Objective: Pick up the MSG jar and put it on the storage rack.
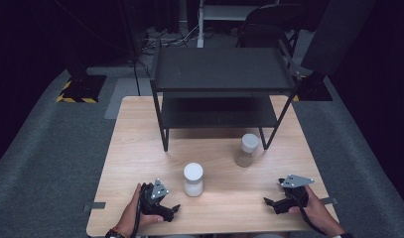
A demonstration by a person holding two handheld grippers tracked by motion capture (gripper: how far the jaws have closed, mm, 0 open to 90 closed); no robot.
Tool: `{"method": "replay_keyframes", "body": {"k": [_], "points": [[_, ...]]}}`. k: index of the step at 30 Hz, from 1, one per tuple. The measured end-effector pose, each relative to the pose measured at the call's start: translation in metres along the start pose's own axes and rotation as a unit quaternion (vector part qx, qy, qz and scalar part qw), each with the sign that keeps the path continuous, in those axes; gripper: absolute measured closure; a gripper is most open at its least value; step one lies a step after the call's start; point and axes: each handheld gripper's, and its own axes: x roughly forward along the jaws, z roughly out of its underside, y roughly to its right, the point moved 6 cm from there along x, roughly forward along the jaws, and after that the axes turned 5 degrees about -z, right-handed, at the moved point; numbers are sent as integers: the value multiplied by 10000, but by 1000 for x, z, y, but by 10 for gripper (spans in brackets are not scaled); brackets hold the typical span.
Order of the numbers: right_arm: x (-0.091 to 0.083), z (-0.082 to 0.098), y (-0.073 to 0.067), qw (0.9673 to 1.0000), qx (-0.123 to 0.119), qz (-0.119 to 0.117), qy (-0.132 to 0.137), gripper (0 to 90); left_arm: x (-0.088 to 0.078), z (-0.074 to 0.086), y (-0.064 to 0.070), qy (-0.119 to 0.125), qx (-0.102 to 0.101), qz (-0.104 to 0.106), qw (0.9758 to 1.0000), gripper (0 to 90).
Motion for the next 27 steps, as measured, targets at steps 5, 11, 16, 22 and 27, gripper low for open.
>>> {"method": "replay_keyframes", "body": {"k": [5,11,16,22,27], "points": [[0,0,0,10000,-3,1,-3,0,0,0,0,1,-1,0,10000,0],[0,0,0,10000,1,0,-2,0,0,0,0,-4,-5,-3,10000,0],[0,0,0,10000,-3,4,-3,0,0,0,1,9,-90,-24,10000,3],[0,0,0,10000,-1,4,-4,0,-1,-2,1,196,-144,5,9997,14],[0,0,0,10000,6,2,0,0,-7,-5,4,454,-236,-121,9986,14]]}}
